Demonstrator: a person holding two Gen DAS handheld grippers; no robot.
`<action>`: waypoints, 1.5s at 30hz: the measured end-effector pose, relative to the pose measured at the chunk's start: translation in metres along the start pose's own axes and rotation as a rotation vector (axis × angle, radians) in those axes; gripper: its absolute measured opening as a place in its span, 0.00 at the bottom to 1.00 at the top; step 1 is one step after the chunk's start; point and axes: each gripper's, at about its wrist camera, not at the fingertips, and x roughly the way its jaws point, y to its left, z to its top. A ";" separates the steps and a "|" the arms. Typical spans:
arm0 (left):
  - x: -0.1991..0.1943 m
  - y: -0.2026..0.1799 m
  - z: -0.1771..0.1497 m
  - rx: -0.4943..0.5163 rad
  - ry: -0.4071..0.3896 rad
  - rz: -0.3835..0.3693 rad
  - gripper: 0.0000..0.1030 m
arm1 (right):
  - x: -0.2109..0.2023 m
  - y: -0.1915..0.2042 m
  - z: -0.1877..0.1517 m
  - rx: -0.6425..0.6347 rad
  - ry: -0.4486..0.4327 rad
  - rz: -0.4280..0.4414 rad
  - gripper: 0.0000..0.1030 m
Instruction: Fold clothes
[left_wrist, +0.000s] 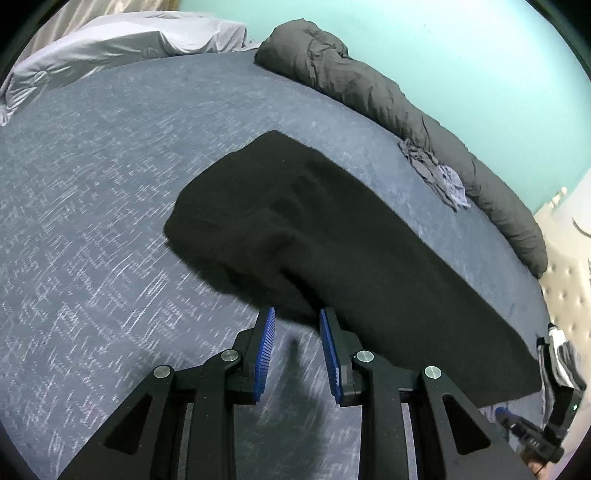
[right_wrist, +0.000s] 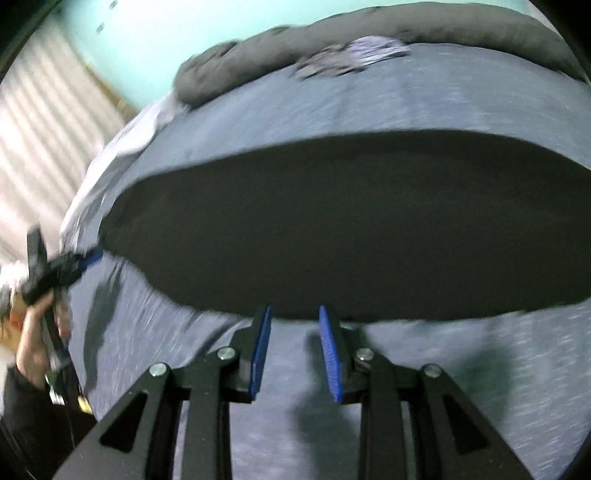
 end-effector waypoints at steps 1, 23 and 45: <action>-0.001 0.002 -0.001 0.006 0.002 0.003 0.34 | 0.008 0.011 -0.005 -0.014 0.021 0.004 0.26; -0.012 0.038 0.004 -0.027 -0.011 0.006 0.36 | 0.064 0.102 0.029 -0.118 -0.099 -0.015 0.49; -0.011 0.035 0.003 -0.022 -0.012 -0.010 0.36 | 0.075 0.085 0.046 -0.051 -0.011 0.099 0.56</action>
